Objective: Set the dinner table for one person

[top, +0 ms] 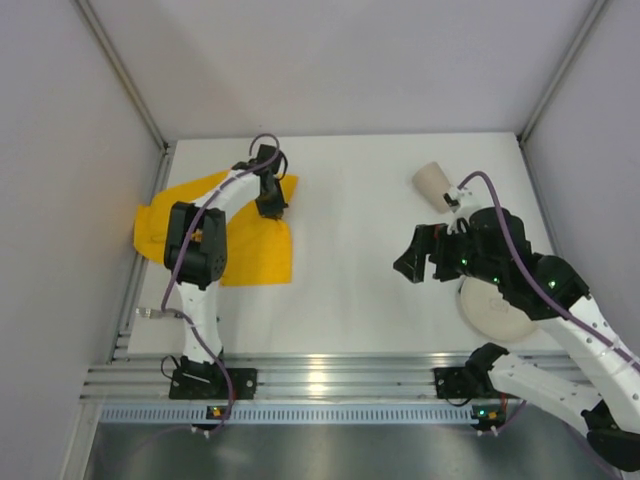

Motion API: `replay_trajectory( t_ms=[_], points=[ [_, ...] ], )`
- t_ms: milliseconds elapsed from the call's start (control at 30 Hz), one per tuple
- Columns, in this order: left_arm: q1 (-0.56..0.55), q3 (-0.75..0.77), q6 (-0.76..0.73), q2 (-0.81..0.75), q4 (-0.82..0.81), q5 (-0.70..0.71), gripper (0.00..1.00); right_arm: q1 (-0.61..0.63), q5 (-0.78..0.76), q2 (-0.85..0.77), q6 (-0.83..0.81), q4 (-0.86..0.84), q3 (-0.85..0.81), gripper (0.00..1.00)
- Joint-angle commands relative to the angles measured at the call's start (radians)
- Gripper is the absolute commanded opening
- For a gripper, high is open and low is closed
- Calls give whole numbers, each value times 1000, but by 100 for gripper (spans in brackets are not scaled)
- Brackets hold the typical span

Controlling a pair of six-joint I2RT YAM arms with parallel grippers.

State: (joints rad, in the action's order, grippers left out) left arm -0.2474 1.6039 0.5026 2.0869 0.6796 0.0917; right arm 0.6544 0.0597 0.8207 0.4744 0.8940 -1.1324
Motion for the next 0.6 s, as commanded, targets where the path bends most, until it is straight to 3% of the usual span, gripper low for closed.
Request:
replay_trajectory(
  t_ms=[0, 233, 267, 300, 333, 367, 433, 567],
  points=[
    [-145, 164, 137, 21, 32, -87, 0, 7, -26, -26, -6, -30, -7, 100],
    [-337, 353, 411, 126, -32, -230, 0, 7, -50, -89, -7, 37, -20, 100],
    [-360, 385, 431, 151, -37, -254, 5, 7, -55, -107, -7, 45, -17, 100],
    [-398, 421, 441, 197, -31, -288, 14, 7, -57, -115, -5, 54, -17, 100],
    [-414, 477, 450, 215, -34, -315, 46, 7, -57, -123, -5, 71, -15, 100],
    [-430, 500, 450, 231, -41, -335, 67, 7, -57, -138, -6, 77, -12, 100],
    [-469, 531, 441, 236, -46, -331, 98, 5, -81, -149, -5, 95, -9, 100],
    [-477, 504, 397, 164, -23, -287, 98, 7, -101, -146, -11, 112, -21, 100]
  ],
)
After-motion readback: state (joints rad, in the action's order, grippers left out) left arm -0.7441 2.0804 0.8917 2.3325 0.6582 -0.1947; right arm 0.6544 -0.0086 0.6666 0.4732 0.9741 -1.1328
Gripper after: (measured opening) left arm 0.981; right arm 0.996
